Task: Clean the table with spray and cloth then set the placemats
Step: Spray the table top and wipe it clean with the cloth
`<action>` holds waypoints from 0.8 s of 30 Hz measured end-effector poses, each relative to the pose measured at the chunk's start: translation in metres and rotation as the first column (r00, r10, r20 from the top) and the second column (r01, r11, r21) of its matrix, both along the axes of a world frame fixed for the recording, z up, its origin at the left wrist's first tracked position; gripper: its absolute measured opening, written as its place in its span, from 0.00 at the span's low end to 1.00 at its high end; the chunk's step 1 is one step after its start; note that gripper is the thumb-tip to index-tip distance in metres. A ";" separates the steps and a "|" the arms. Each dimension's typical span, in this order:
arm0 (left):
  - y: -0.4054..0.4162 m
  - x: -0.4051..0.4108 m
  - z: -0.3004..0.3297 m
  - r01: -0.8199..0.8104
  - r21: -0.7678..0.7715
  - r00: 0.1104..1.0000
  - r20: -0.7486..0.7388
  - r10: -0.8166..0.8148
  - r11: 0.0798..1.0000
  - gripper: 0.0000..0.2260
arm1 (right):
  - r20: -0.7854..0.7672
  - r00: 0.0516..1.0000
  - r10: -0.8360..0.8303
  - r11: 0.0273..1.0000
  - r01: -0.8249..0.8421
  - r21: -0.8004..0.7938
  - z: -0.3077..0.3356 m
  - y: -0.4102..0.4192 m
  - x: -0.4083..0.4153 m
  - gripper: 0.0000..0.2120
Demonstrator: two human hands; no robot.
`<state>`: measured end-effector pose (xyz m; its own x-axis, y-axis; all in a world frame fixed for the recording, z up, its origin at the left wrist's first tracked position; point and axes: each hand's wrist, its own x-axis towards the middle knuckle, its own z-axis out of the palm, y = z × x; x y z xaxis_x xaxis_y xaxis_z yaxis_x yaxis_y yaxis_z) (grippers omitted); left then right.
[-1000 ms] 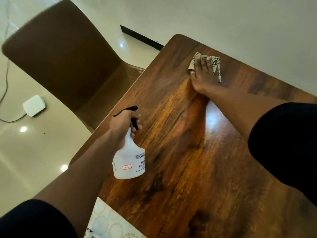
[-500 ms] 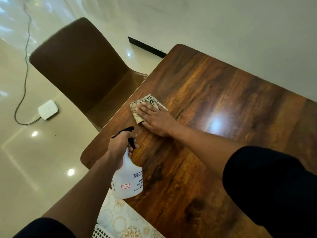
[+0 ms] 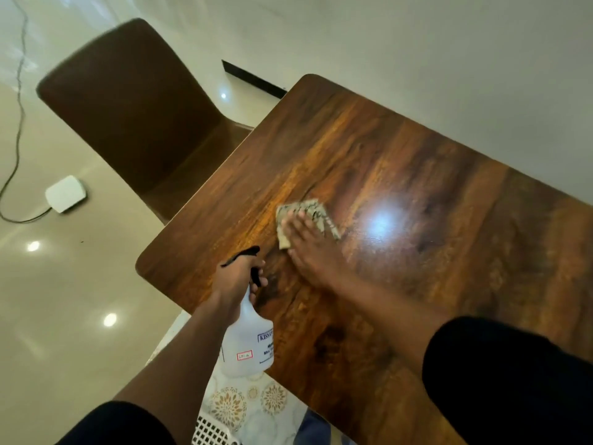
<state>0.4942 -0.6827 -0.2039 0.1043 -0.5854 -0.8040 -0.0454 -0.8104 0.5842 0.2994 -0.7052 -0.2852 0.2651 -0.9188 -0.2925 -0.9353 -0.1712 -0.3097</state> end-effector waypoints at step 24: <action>0.177 -0.192 -0.020 0.406 -0.004 0.913 0.041 -0.405 0.914 0.06 | -0.012 0.998 -0.067 0.998 0.067 -0.015 -0.014 0.311 -0.156 0.30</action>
<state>0.3026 -0.5062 -0.2240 -0.1132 -0.5936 -0.7967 -0.3914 -0.7104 0.5849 0.1436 -0.3940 -0.2988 0.1990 -0.9388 -0.2813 -0.9485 -0.1123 -0.2962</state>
